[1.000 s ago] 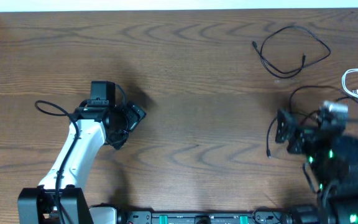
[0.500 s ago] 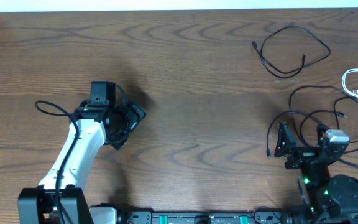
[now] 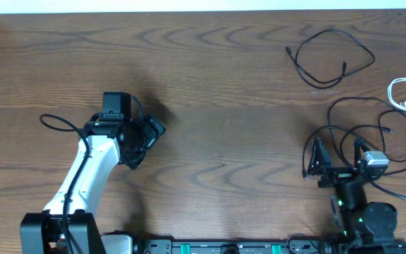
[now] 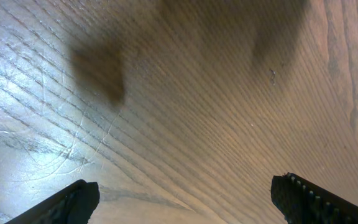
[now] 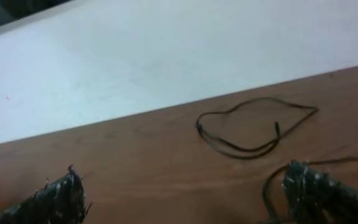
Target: Untangle cables
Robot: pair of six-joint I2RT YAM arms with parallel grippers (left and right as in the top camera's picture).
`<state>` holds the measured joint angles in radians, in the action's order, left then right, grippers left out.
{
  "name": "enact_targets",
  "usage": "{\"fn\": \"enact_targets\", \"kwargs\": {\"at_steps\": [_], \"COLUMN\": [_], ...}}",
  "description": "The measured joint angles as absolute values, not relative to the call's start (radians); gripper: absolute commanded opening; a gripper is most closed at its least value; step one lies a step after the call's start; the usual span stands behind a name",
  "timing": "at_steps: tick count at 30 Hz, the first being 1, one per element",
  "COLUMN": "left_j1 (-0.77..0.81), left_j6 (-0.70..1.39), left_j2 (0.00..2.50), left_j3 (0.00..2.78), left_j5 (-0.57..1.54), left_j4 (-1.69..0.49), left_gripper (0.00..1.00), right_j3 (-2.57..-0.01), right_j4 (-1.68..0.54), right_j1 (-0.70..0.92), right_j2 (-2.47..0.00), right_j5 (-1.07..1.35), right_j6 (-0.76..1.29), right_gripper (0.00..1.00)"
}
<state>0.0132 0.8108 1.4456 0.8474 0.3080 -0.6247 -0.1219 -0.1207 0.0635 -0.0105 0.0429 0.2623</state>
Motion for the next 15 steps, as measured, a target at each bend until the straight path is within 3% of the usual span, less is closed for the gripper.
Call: {"fn": "enact_targets", "kwargs": {"at_steps": [3, 15], "left_j1": [0.013, 0.013], "left_j6": [0.811, 0.811], "left_j2": [1.446, 1.446], "left_j3": [0.847, 0.847], "left_j5": [0.308, 0.308], "left_j4": [-0.625, -0.625], "left_gripper": [0.93, 0.94], "right_j3": [-0.043, -0.006], "right_j4": [-0.028, -0.071], "right_j1": [0.064, 0.06], "right_j2": [-0.01, -0.011], "right_j5": [0.05, 0.026], "right_j6": [0.265, 0.217], "right_gripper": [0.99, 0.99]}}
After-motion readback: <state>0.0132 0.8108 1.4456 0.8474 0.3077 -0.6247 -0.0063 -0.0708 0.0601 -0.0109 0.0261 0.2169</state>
